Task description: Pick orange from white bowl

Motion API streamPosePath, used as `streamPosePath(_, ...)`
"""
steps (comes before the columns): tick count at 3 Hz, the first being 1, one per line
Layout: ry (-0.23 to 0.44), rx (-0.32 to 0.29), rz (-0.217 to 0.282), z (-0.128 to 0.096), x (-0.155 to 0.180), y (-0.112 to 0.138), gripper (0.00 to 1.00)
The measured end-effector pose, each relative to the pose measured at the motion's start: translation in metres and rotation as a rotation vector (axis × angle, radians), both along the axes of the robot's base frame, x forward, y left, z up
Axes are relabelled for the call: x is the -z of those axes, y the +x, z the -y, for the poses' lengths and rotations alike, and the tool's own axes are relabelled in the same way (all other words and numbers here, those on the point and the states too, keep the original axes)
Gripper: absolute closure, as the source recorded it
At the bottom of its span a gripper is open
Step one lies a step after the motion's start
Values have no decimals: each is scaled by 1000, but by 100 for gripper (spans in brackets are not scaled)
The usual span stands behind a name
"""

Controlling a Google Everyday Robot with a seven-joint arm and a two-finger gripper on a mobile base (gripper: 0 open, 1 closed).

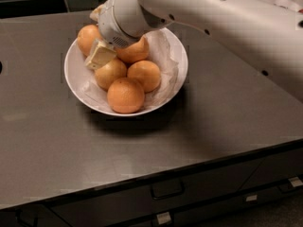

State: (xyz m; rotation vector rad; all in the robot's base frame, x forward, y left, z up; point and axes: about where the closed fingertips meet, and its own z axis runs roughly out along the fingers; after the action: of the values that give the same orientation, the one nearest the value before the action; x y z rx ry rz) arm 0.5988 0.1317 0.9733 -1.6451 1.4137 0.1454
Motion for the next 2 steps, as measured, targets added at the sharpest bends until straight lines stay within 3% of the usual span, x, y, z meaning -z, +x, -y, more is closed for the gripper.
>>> streamPosePath(2, 8, 85, 80, 9, -8, 8, 26)
